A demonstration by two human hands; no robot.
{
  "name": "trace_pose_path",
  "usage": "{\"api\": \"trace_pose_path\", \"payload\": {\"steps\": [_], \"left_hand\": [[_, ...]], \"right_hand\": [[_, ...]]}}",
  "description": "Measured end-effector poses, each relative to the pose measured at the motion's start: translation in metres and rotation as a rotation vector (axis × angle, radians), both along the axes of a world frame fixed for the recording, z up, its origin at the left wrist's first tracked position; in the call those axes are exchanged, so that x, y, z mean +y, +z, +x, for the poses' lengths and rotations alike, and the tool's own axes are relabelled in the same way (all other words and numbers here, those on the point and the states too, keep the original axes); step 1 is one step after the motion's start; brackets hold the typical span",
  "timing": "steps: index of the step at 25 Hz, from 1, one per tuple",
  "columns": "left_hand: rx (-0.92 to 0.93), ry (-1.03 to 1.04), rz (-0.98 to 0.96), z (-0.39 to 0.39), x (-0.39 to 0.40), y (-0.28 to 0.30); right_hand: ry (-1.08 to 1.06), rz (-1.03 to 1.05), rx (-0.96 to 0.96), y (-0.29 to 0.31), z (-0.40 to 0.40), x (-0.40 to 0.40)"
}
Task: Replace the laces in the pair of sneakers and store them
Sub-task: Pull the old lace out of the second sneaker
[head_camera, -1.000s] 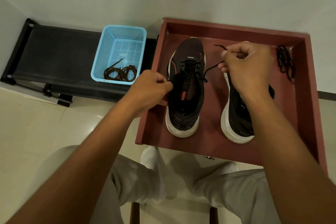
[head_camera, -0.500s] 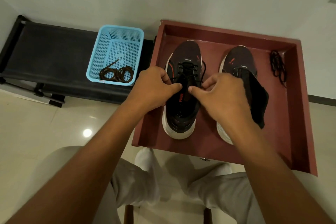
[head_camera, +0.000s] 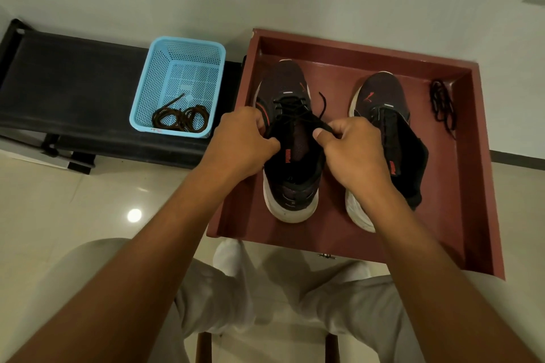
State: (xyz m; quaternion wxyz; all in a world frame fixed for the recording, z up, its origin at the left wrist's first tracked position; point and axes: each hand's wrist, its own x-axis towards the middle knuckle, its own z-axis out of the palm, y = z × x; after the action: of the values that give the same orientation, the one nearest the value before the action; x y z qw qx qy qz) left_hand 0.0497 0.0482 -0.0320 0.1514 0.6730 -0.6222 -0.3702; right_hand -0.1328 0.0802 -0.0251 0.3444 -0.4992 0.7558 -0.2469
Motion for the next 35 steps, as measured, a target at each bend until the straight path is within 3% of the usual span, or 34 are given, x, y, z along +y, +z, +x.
{"api": "trace_pose_path", "payload": {"steps": [4, 8, 11, 15, 18, 22, 26, 29, 31, 35], "left_hand": [[-0.064, -0.059, -0.202, -0.008, 0.002, 0.004], [-0.068, -0.286, -0.544, -0.024, -0.008, 0.005], [-0.183, -0.376, -0.658, -0.038, -0.016, -0.003], [-0.148, -0.358, -0.643, -0.043, -0.022, -0.012], [-0.037, -0.3, -0.521, -0.039, -0.026, -0.011], [0.225, -0.077, -0.335, -0.02, -0.039, 0.006], [0.246, 0.036, -0.204, 0.001, -0.046, 0.008], [0.262, -0.05, -0.207, -0.002, -0.045, 0.01], [0.256, -0.214, -0.311, -0.012, -0.045, 0.013], [-0.007, -0.457, -0.474, -0.025, -0.043, 0.002]], "right_hand": [[-0.014, 0.018, -0.03, -0.003, 0.0, -0.001], [-0.013, 0.035, -0.062, 0.0, 0.001, -0.002], [-0.019, 0.046, -0.088, 0.002, 0.001, -0.002], [-0.013, 0.039, -0.084, 0.001, 0.0, -0.001], [-0.003, 0.032, -0.055, -0.001, 0.001, 0.0], [-0.005, 0.032, -0.053, 0.0, -0.001, 0.0], [-0.007, 0.04, -0.067, 0.0, 0.0, 0.001], [-0.007, 0.04, -0.051, 0.001, 0.002, 0.0], [-0.006, 0.036, -0.041, 0.002, 0.002, -0.001], [-0.001, 0.035, -0.042, 0.003, 0.002, 0.0]]}}
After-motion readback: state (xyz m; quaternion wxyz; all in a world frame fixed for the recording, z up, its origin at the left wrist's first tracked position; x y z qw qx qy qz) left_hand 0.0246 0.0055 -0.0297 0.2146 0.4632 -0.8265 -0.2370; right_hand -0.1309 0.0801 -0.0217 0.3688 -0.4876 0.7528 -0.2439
